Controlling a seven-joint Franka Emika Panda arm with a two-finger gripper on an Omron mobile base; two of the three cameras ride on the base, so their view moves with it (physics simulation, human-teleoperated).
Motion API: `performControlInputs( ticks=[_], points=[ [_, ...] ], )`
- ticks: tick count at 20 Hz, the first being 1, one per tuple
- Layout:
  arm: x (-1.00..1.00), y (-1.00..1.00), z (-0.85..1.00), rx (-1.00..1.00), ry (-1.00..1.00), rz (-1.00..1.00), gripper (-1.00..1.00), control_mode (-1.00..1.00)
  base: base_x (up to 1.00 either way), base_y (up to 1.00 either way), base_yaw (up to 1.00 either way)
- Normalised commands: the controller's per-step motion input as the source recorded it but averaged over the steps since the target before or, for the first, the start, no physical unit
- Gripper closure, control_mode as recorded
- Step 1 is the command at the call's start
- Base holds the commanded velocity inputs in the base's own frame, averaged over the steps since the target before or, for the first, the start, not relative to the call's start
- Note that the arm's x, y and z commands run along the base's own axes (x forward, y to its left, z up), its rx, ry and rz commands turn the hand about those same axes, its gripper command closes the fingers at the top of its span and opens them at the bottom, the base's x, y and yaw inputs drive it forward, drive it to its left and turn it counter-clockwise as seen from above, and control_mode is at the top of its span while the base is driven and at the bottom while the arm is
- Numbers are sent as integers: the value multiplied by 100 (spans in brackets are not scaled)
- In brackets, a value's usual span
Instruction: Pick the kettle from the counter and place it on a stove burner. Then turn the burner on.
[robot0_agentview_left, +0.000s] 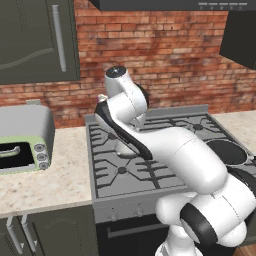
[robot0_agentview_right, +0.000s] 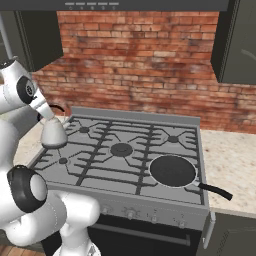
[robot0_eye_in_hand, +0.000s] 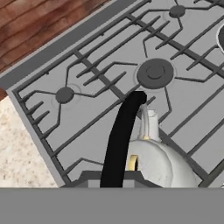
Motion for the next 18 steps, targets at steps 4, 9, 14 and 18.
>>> performControlInputs(
  ticks=[4,9,14,18],
  points=[
    [0,0,-5,0,-13,0,100,-100,0,0,0],
    [0,0,0,0,0,0,100,-100,0,0,0],
    [0,0,-9,1,0,0,100,-100,0,0,0],
    [2,2,-18,5,0,0,100,-100,0,0,0]
  ],
)
